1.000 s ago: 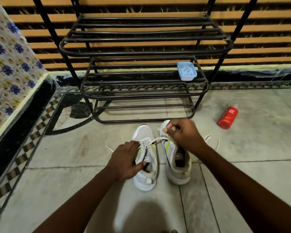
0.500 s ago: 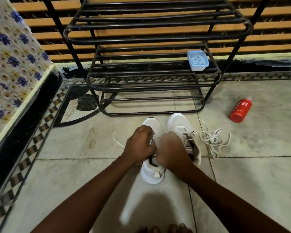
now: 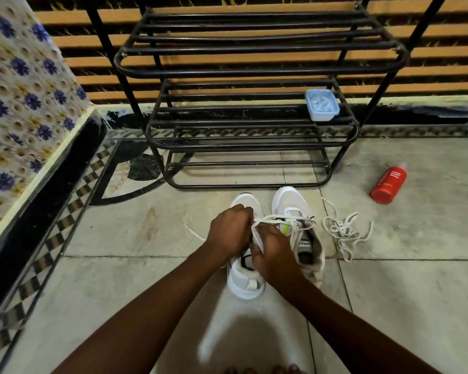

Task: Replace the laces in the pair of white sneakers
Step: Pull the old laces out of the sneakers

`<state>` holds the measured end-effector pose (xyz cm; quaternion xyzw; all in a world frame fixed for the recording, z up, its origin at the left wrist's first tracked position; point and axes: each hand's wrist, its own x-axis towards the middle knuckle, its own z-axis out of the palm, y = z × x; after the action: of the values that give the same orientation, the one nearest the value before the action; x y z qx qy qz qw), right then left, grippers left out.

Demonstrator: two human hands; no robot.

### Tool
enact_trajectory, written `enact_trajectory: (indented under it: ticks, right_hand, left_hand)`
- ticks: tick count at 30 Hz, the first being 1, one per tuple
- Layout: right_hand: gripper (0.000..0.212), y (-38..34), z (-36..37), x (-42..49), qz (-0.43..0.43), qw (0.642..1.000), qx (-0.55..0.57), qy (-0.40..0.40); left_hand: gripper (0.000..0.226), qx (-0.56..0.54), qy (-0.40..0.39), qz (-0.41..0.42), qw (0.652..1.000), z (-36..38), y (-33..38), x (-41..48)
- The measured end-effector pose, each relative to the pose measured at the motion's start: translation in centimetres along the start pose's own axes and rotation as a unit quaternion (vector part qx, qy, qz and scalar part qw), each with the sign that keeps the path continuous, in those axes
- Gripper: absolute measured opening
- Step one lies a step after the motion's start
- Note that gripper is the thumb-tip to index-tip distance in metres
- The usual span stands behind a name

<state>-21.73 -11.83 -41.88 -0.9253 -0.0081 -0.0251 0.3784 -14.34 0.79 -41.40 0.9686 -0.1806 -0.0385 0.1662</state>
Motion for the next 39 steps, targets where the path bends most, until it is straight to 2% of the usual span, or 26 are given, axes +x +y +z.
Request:
enact_trajectory:
  ticks: [4,6,8,10,12,14,15,16,17,19,20,21,23,24,25,28,30,31,33,34,35,36,37,39]
  right_hand:
    - [0.042,0.5,-0.3,0.5,-0.021,1.000,-0.007,-0.007]
    - [0.048,0.7,0.0,0.2,-0.012,1.000,-0.014,-0.006]
    - [0.049,0.8,0.3,-0.1,0.002,1.000,-0.018,0.005]
    - [0.048,0.7,0.4,-0.4,0.001,1.000,-0.025,0.008]
    - [0.048,0.5,0.4,-0.5,0.001,0.999,-0.038,0.007]
    - [0.048,0.4,0.5,-0.6,0.006,0.999,-0.044,0.013]
    - [0.049,0.3,0.5,-0.6,0.010,0.999,-0.046,0.016]
    - [0.049,0.3,0.6,-0.7,0.015,0.999,-0.049,0.018]
    - [0.049,0.2,0.6,-0.7,0.019,0.998,-0.051,0.018]
    - [0.047,0.2,0.5,-0.7,0.023,0.998,-0.054,0.020]
    - [0.045,0.2,0.5,-0.7,0.022,0.998,-0.053,0.022]
    - [0.043,0.2,0.5,-0.6,0.022,0.998,-0.052,0.025]
    - [0.040,0.2,0.6,-0.6,0.023,0.998,-0.052,0.030]
    - [0.040,0.1,0.6,-0.6,0.022,0.998,-0.054,0.032]
    - [0.040,0.0,0.7,-0.7,0.021,0.998,-0.056,0.034]
    - [0.041,0.0,0.7,-0.8,0.015,0.998,-0.052,0.040]
    - [0.042,0.1,0.7,-0.8,0.013,0.998,-0.053,0.037]
    - [0.043,0.0,0.7,-0.8,0.011,0.998,-0.058,0.033]
    - [0.044,-0.1,0.7,-0.9,0.008,0.997,-0.070,0.026]
    - [0.044,-0.1,0.7,-0.9,0.010,0.997,-0.072,0.028]
    - [0.043,-0.1,0.7,-0.9,0.014,0.997,-0.069,0.031]
    - [0.042,0.0,0.7,-0.8,0.016,0.997,-0.063,0.035]
    - [0.040,0.0,0.7,-0.8,0.017,0.998,-0.056,0.040]
    - [0.038,0.1,0.8,-0.7,0.014,0.998,-0.047,0.048]
  left_hand:
    - [0.018,0.045,-0.022,0.056,0.997,-0.2,0.1,0.2]
    - [0.015,0.023,-0.007,0.060,0.998,0.0,-0.3,-0.1]
    - [0.018,-0.067,0.043,0.019,0.997,0.2,-1.1,-0.5]
    - [0.020,-0.190,0.102,-0.085,0.973,-0.2,-1.6,-0.6]
    - [0.016,-0.333,0.139,-0.215,0.908,-0.6,-1.9,-0.2]
    - [0.017,-0.519,0.120,-0.325,0.781,-0.8,-1.5,0.1]
    - [0.021,-0.584,0.102,-0.353,0.724,-0.9,-1.3,0.3]
    - [0.024,-0.612,0.083,-0.363,0.697,-0.9,-1.2,0.3]
    - [0.026,-0.623,0.067,-0.360,0.691,-0.9,-1.2,0.3]
    - [0.027,-0.624,0.037,-0.323,0.711,-1.2,-1.4,0.3]
    - [0.025,-0.610,0.021,-0.291,0.737,-1.2,-1.4,0.3]
    - [0.021,-0.571,0.005,-0.250,0.782,-1.3,-1.6,0.4]
    - [0.008,-0.405,-0.025,-0.161,0.900,-1.5,-1.9,0.4]
    - [0.006,-0.318,-0.024,-0.124,0.940,-1.4,-2.0,0.6]
    - [0.007,-0.258,-0.012,-0.097,0.961,-1.4,-2.0,0.6]
    - [0.017,-0.228,0.072,-0.094,0.966,-1.5,-1.6,0.9]
    - [0.011,-0.278,0.155,-0.180,0.931,-1.9,-1.9,1.7]
    - [0.007,-0.329,0.188,-0.240,0.894,-2.3,-2.2,2.3]
    - [0.013,-0.485,0.183,-0.348,0.781,-3.0,-2.4,2.8]
    - [0.013,-0.558,0.153,-0.357,0.733,-3.1,-2.2,2.8]
    - [0.014,-0.594,0.125,-0.341,0.718,-3.3,-2.0,2.5]
    - [0.021,-0.581,0.101,-0.302,0.749,-3.3,-1.9,2.2]
    - [0.027,-0.548,0.074,-0.247,0.796,-3.1,-2.0,1.7]
    - [0.025,-0.453,0.002,-0.145,0.880,-2.7,-2.3,1.1]
